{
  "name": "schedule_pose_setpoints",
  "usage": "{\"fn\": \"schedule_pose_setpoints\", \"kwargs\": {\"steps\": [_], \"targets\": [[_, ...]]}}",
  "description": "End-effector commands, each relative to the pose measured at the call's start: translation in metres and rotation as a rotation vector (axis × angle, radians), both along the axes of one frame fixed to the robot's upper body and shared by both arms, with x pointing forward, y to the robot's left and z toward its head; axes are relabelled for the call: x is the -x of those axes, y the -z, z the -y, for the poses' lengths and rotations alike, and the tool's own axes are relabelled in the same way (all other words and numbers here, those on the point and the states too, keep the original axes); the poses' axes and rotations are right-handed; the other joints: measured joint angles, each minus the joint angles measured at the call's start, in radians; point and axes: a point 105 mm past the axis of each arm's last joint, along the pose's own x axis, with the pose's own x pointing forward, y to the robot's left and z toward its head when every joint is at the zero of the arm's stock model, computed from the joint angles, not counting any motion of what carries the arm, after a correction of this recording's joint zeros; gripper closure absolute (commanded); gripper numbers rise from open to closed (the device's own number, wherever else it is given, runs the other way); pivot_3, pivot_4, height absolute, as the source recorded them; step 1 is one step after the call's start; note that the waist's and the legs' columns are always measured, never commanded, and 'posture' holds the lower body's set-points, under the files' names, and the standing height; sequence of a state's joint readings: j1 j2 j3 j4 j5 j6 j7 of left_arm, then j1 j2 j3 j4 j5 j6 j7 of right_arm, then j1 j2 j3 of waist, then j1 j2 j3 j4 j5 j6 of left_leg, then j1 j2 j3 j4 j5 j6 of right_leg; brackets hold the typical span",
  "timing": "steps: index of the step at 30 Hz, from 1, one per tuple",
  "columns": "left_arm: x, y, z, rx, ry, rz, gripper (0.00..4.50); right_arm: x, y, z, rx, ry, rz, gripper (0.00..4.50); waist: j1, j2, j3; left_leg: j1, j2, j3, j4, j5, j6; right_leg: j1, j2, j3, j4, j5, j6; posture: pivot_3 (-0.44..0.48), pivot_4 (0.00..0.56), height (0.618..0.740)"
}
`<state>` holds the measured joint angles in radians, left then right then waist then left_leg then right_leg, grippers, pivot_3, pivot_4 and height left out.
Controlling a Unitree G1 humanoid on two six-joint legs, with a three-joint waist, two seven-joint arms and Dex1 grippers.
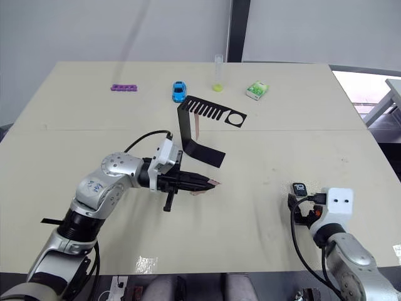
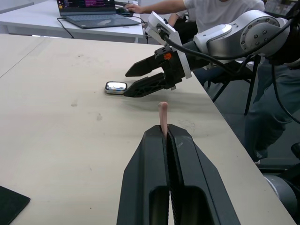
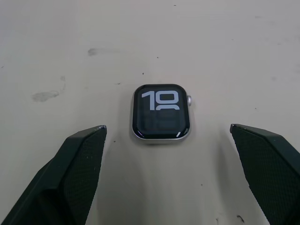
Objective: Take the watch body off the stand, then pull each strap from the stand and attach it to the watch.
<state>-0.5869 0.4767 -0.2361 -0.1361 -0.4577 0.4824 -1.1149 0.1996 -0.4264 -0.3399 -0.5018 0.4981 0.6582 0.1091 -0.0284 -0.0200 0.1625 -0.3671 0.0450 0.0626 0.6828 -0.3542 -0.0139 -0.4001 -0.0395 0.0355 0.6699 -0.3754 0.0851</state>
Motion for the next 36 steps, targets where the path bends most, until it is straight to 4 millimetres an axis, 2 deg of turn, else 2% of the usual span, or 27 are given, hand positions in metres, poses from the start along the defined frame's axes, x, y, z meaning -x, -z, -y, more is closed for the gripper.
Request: {"fn": "schedule_pose_setpoints", "kwargs": {"steps": [1,8,22,26,36], "targets": [[0.004,-0.008,0.001,0.013,0.000,0.040,4.50,-0.004,-0.007,0.002,0.030,0.007,0.028,0.03,0.001,0.000,0.000,0.000,0.000,0.000,0.000,0.000,0.000,0.000,0.000,0.000,0.000,0.000,0.000,0.000,0.150,0.740],[0.004,-0.011,0.000,0.013,-0.015,0.041,4.50,-0.012,0.000,0.006,0.001,0.059,-0.002,0.03,0.001,0.000,0.000,0.000,0.000,0.000,0.000,0.000,0.000,0.000,0.000,0.000,0.001,0.000,0.000,0.000,0.150,0.740],[0.005,-0.011,0.000,0.020,-0.027,0.043,4.50,-0.009,0.007,0.010,0.024,0.052,-0.041,0.03,0.001,0.000,0.000,0.000,0.000,0.000,0.001,0.000,0.000,0.000,0.000,0.000,0.002,0.000,0.000,0.000,0.150,0.740],[0.004,-0.011,0.001,0.019,-0.026,0.048,4.50,-0.008,0.009,0.011,0.009,0.070,-0.043,1.83,0.001,0.000,0.000,0.000,0.000,0.000,0.001,0.000,0.000,0.000,0.000,0.000,0.002,0.000,0.000,0.000,0.150,0.740],[0.002,-0.012,0.001,0.022,-0.030,0.054,4.50,-0.007,0.014,0.015,0.009,0.082,-0.057,1.83,0.001,0.000,0.000,0.000,-0.001,0.000,0.001,0.000,0.000,0.000,-0.001,0.000,0.002,0.000,0.000,0.000,0.150,0.740]]}}
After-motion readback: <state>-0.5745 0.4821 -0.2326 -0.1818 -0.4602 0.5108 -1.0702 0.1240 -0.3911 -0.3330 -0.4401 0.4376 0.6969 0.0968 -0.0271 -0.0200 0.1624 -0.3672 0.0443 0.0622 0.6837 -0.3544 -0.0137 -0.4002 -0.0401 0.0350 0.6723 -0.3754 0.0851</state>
